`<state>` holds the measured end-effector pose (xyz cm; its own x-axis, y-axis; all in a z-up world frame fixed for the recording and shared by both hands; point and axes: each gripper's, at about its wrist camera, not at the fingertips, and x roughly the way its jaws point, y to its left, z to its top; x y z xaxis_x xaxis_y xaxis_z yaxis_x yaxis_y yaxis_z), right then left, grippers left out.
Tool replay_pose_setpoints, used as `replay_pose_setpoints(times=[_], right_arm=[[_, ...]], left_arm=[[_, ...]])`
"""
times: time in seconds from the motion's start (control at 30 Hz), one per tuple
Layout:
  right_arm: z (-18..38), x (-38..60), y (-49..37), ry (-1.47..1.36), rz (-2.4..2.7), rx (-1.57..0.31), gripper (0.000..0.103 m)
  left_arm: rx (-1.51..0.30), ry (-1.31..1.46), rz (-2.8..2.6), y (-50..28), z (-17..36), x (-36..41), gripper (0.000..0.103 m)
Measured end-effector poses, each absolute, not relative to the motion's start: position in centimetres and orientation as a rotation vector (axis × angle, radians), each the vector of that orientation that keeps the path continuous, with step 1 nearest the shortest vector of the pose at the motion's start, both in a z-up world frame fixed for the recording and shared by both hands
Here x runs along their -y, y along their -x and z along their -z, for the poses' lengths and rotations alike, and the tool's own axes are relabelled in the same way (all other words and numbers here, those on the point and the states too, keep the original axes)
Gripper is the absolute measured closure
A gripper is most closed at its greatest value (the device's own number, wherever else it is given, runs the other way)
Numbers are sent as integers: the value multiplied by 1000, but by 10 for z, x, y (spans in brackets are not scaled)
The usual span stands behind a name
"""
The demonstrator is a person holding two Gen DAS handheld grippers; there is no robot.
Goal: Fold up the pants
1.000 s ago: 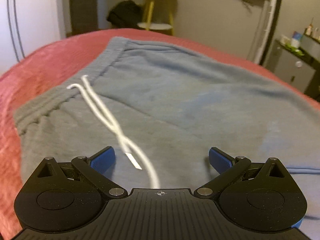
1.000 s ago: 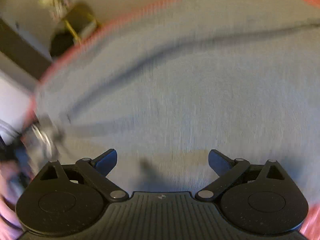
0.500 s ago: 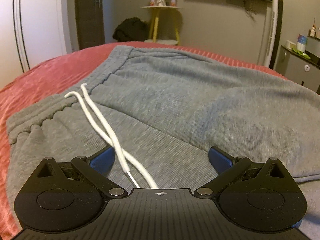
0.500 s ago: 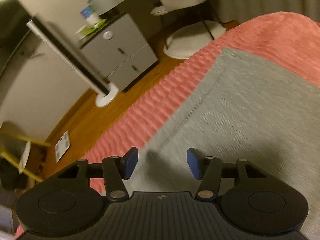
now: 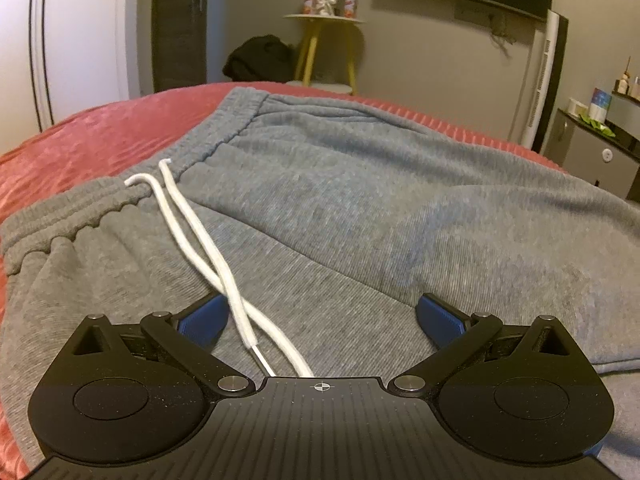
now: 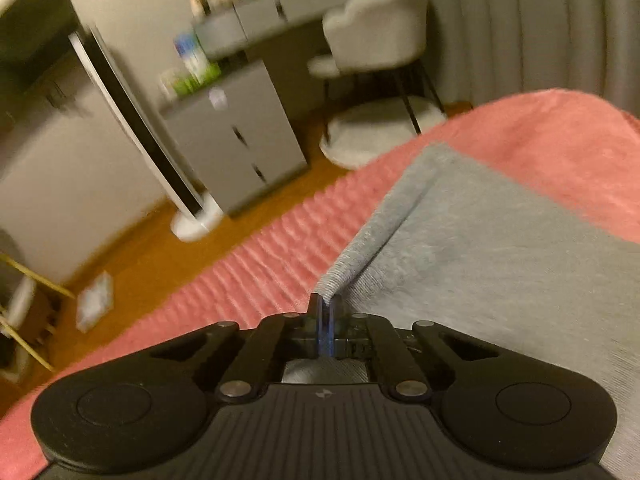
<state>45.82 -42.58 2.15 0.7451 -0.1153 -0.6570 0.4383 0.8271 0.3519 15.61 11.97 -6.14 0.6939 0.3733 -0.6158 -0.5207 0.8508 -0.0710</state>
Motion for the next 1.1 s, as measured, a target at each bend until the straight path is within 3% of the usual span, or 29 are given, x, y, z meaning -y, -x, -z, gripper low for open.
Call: replay_pose_setpoints(times=[0.23,0.43,0.5,0.57,0.6,0.87,0.9,0.93,0.97,1.1], right_arm=[[-48,438,-264,-580,302,-530,101],[-19,445,-193,-490,476,-598,97],[-24,450,-202,-418,453,-591,87],[-28,439,-212,-260,430,-555,69],[-27,429,-219,-174,414,-548,69],[11,395,-277,123,311,-633,69],[14,398,-280,130,323,-623,71],[14,400,-281,116,324,-610,90],[12,405,-281,84,318,-607,98],[5,428,-262,-46,426,-534,98]], left_arm=[[-633,284,-503,-152,55,-123,0],[-629,340,-486,-144,48,-125,0],[-626,346,-477,-142,47,-123,0],[-623,346,-480,-141,47,-121,0],[-622,347,-482,-141,47,-120,0],[-618,313,-479,-142,52,-114,0],[-618,299,-481,-143,52,-113,0],[-616,275,-488,-144,51,-111,0],[-603,241,-498,-145,47,-109,0],[-502,191,-446,-148,16,-102,0]])
